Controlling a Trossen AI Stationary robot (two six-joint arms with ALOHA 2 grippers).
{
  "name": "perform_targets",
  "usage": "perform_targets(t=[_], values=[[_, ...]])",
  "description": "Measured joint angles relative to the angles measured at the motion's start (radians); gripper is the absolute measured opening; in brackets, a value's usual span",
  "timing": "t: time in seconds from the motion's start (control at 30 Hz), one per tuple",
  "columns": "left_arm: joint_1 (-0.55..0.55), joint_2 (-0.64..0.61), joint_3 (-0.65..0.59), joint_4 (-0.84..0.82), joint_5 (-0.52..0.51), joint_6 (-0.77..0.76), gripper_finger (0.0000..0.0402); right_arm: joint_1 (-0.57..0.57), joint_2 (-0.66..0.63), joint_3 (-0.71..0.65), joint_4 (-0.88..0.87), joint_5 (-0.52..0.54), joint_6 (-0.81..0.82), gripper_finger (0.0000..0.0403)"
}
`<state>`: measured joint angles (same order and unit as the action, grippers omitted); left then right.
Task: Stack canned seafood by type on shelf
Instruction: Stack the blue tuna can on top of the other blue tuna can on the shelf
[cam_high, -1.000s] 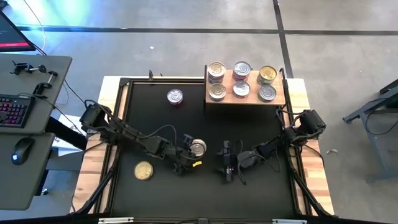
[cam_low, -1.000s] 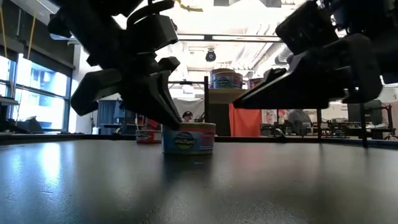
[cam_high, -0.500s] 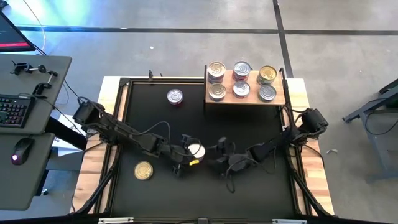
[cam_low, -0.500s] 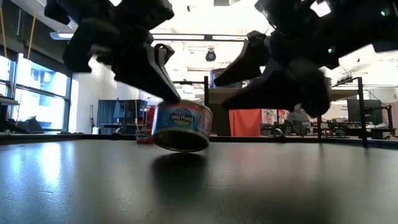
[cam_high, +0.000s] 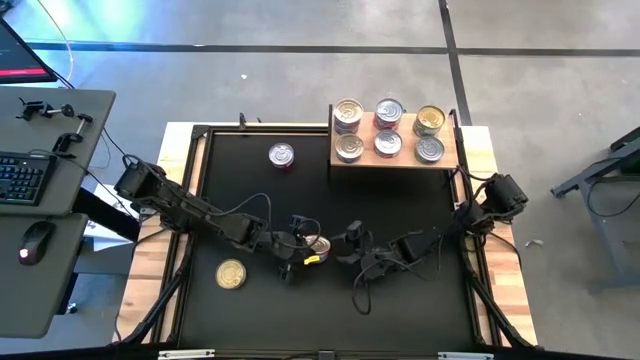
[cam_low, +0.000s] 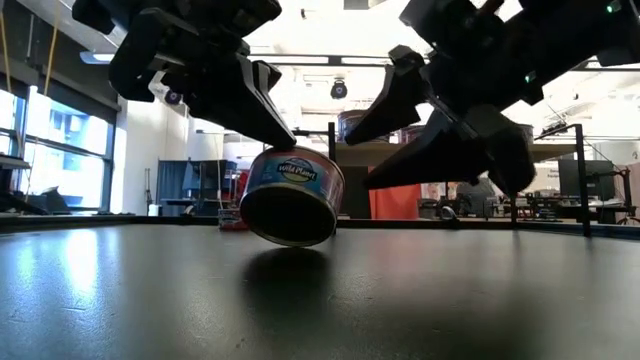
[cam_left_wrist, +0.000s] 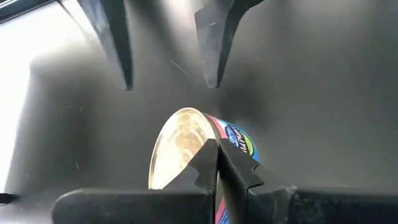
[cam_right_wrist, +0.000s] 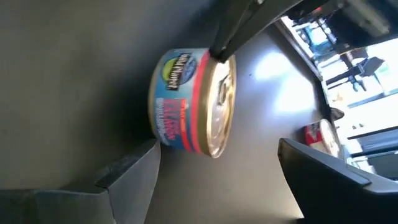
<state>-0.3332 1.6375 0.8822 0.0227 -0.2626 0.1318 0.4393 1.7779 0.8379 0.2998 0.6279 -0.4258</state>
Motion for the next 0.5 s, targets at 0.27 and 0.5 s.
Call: perform_targets(t=[0.27, 0.5], values=[[0.0, 0.0, 0.0, 0.005, -0.001, 0.0, 0.0, -0.014, 0.009, -0.001, -0.002, -0.037, 0.089, 0.0317], [0.0, -0.001, 0.002, 0.008, -0.009, -0.001, 0.0, -0.021, 0.097, -0.001, 0.155, -0.089, 0.051, 0.0317]])
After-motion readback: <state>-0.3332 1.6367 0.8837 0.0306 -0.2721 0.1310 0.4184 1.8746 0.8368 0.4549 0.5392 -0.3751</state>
